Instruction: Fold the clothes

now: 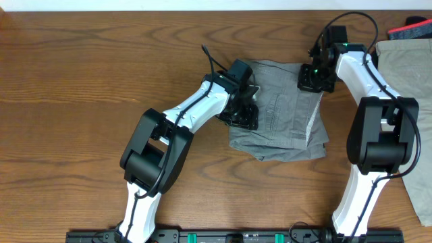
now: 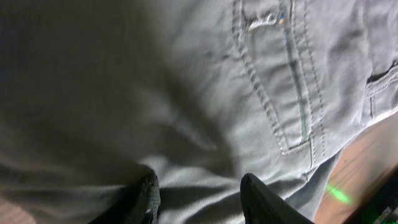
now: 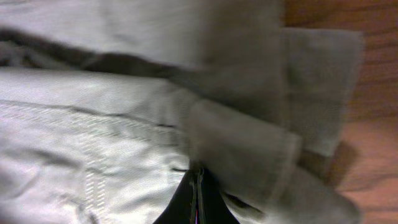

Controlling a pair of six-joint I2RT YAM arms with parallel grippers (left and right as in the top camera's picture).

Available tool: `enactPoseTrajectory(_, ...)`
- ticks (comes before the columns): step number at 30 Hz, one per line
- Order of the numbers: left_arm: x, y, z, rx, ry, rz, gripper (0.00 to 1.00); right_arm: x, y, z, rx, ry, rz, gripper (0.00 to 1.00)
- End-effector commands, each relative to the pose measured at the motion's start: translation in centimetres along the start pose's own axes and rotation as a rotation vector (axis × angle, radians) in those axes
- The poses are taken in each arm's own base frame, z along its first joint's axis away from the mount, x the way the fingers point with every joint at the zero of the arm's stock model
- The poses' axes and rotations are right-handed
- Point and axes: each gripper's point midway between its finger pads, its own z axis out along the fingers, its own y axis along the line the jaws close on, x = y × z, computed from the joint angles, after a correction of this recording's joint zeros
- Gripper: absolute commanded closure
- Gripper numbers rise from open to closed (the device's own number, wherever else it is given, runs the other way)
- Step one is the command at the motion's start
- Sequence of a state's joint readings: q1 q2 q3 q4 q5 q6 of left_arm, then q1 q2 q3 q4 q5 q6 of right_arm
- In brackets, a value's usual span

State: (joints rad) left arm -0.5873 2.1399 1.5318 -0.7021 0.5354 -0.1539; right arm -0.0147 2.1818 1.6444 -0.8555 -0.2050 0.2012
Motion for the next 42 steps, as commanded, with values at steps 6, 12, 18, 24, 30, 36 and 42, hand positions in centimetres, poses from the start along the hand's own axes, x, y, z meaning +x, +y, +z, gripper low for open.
enactPoseTrajectory(6, 1.1, 2.6, 0.6, -0.115, 0.042, -0.034, 0.54, -0.8, -4.6, 0.5, 0.064, -0.012, 0.054, 0.99)
enactPoseTrajectory(12, 1.0, 3.5, -0.1, -0.176, 0.029, -0.032, 0.54, -1.3, -5.5, -0.5, 0.083, -0.020, 0.083, 0.99)
enactPoseTrajectory(18, 0.1, 1.9, -3.8, -0.168, -0.046, -0.001, 0.54, -3.6, -3.5, -7.9, 0.050, -0.083, 0.075, 0.99)
enactPoseTrajectory(24, -0.8, 0.1, -6.7, -0.151, -0.131, 0.045, 0.53, -2.5, 3.1, -14.5, -0.159, -0.107, -0.044, 0.99)
enactPoseTrajectory(30, -0.9, 0.1, -6.7, -0.149, -0.134, 0.046, 0.54, -0.6, 5.2, -10.9, -0.175, -0.035, -0.102, 0.99)
enactPoseTrajectory(36, -0.7, 0.1, -6.2, -0.150, -0.123, 0.048, 0.54, 1.0, 5.4, -4.6, -0.183, -0.017, -0.068, 0.99)
enactPoseTrajectory(42, 0.0, 0.4, -4.1, -0.140, -0.065, 0.039, 0.54, 2.4, 3.3, -1.0, -0.176, -0.014, -0.008, 0.99)
